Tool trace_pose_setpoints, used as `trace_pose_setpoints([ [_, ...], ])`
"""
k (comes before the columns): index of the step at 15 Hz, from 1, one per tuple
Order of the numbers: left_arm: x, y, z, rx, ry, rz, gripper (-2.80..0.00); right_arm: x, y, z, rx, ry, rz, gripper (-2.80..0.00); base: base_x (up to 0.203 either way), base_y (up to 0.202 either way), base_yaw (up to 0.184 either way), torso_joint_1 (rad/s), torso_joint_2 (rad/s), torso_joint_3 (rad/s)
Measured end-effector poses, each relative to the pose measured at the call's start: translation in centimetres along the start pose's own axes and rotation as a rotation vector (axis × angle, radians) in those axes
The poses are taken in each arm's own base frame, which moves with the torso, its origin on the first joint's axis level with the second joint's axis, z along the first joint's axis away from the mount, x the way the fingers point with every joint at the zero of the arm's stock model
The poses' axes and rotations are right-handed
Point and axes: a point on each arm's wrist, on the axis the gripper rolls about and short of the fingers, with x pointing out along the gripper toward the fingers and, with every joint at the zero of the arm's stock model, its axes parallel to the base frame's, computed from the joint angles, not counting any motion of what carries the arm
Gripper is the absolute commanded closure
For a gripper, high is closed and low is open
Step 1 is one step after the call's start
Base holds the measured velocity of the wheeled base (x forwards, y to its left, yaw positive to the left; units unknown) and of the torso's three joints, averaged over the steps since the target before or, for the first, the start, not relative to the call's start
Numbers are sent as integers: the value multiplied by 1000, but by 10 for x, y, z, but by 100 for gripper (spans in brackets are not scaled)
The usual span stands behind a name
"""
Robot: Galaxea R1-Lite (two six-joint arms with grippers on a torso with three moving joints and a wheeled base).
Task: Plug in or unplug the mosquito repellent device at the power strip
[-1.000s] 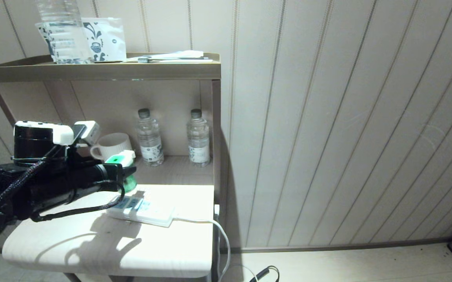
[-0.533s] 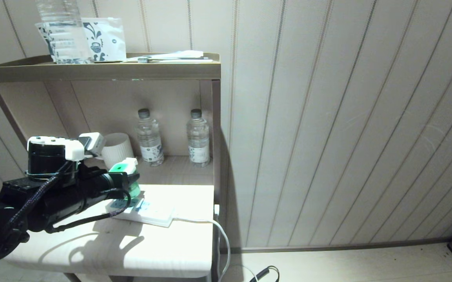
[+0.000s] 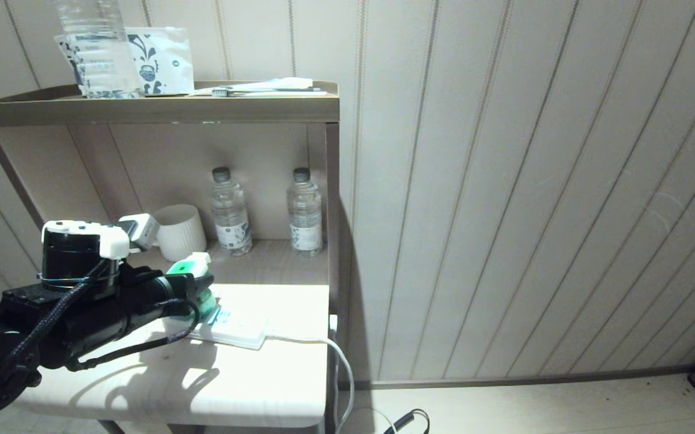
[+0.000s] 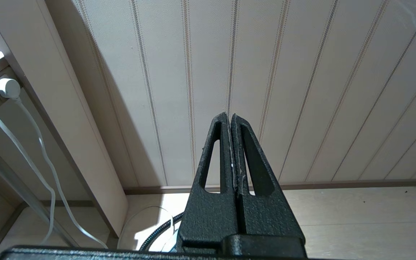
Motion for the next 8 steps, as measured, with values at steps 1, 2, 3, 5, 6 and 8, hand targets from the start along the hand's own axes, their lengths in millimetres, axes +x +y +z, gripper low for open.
trace_pose_setpoints([
  [1,-1,0,0,1,0,0,0,0,0,0,0,0,0,0,0,0,0,0,0,0],
  [2,-1,0,0,1,-2,0,0,0,0,0,0,0,0,0,0,0,0,0,0,0],
  [3,-1,0,0,1,-1,0,0,0,0,0,0,0,0,0,0,0,0,0,0,0],
  [5,-4,0,0,5,3,0,0,0,0,0,0,0,0,0,0,0,0,0,0,0],
  [6,-6,0,1,10,-3,-2,0,0,0,0,0,0,0,0,0,0,0,0,0,0],
  [8,-7,0,2,12,-10,-4,0,0,0,0,0,0,0,0,0,0,0,0,0,0],
])
